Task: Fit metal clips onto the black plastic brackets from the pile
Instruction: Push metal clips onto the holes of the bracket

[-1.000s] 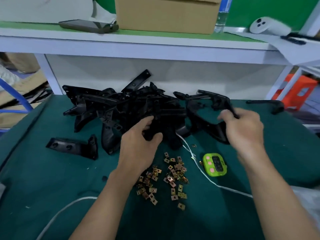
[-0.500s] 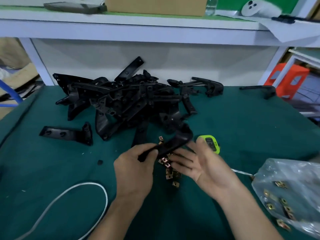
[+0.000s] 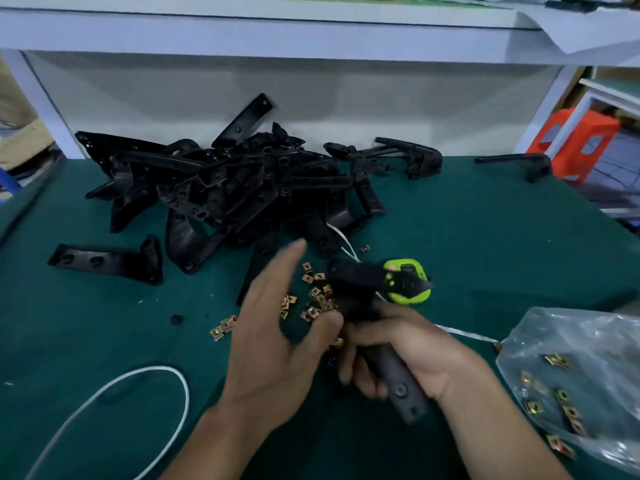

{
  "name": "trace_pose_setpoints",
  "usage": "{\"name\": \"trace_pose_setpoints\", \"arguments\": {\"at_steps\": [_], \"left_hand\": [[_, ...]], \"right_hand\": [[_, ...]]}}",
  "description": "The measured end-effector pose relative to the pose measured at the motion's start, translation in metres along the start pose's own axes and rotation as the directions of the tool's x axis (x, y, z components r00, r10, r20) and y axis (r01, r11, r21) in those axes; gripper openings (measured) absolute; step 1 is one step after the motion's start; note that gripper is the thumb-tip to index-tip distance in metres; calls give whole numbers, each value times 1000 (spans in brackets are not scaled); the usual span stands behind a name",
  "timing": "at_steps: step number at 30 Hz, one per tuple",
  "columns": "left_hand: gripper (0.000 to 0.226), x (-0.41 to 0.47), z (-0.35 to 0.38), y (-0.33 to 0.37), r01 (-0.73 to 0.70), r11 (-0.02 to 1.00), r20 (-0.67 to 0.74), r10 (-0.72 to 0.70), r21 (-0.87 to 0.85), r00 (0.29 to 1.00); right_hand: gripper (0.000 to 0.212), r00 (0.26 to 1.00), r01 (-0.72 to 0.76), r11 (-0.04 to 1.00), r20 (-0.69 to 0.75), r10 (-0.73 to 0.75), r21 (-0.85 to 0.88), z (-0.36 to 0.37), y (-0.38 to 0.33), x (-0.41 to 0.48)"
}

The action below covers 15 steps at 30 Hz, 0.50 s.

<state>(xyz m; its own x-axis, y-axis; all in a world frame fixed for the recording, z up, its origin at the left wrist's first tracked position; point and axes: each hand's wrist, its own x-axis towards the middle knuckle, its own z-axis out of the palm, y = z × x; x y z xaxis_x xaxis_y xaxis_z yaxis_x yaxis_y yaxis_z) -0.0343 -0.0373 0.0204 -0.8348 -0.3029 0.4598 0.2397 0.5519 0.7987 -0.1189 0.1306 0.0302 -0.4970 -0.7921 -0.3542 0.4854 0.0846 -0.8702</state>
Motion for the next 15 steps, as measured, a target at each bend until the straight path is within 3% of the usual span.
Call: {"name": "trace_pose_setpoints", "arguments": {"at_steps": [2, 5, 8, 10, 13, 15], "left_hand": [[58, 5, -6, -2, 24, 996, 99, -16, -83, 995], [20, 11, -10, -2, 178, 950, 264, -109, -255, 958], [18, 12, -9, -4, 327, 900, 159, -292, -288, 943], [22, 13, -10, -6, 465, 806, 80, -470, -368, 879], [29, 13, -9, -8, 586, 564, 77, -680, -582, 730], [30, 11, -2, -5, 580, 490, 86, -711, -651, 698]], "right_hand": [[22, 944, -170, 975, 261, 202, -142, -5, 0, -5], [34, 890, -268, 939, 318, 327, -214, -7, 3, -3], [43, 953, -152, 962, 225, 203, -225, -17, 7, -2], [51, 983, -62, 986, 162, 87, -153, -30, 5, -4], [77, 996, 77, 973, 32, -86, 217, -41, -1, -6], [93, 970, 231, 904, -20, -241, 359, -37, -2, 0]]}}
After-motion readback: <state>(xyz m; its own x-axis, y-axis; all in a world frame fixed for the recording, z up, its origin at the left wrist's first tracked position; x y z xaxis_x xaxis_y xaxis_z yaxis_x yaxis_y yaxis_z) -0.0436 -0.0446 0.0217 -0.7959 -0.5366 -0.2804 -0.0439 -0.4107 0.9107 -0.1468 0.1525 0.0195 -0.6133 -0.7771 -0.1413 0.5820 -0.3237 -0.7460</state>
